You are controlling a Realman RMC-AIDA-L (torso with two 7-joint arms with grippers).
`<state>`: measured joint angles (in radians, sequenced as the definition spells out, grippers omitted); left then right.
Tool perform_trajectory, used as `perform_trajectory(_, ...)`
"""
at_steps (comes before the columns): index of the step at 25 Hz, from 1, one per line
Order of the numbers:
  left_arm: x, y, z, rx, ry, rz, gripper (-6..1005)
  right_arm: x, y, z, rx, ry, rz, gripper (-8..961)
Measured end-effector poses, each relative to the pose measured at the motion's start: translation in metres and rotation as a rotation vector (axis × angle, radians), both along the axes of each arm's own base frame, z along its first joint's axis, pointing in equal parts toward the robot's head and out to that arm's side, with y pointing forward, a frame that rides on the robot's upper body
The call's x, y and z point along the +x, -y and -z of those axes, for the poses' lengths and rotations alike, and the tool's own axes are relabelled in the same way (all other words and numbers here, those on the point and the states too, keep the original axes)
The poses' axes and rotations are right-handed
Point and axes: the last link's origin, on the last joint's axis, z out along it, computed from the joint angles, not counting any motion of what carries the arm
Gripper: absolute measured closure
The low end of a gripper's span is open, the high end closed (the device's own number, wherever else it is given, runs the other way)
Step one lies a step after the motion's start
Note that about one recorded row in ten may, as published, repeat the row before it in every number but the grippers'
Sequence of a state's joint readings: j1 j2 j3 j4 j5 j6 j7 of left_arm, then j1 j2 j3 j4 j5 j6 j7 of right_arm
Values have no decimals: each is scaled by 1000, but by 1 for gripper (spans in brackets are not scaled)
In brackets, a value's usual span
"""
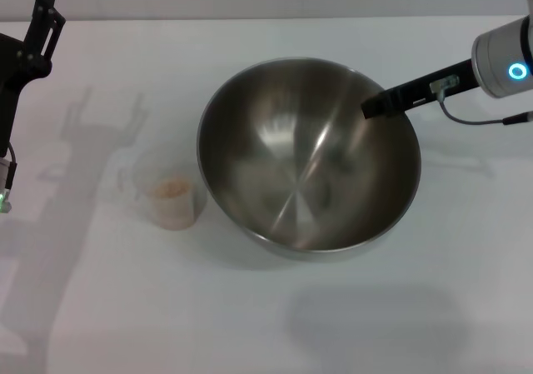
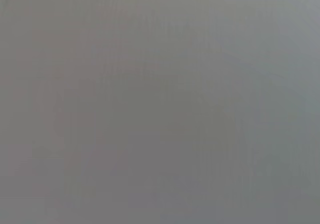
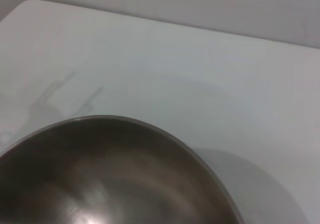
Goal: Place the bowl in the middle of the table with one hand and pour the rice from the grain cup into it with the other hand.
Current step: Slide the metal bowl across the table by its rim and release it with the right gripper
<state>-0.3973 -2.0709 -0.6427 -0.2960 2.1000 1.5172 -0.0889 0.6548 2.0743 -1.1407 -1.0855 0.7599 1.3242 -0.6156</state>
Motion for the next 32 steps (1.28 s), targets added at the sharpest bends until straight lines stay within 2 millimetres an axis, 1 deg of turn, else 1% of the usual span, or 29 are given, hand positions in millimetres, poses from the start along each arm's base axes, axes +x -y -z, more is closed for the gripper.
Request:
perform_trajectory(4,0,0,0,-1,-1,1,186,7,1,8,-21,1,23,933)
perform_trajectory(9,0,0,1,-2,-1,2,187,13,2,13,-33,7,34,931)
perform_trajectory(24,1,1,2,-4,6,2,187,18,3,17,-55,30,51,925)
perform_trajectory(31,2,3,2,0,11,9,188,17,2,17,-55,33,46,922)
perform_trajectory(32,2,4,1,3,12,12,188,16,2,16,-53,34,41,888)
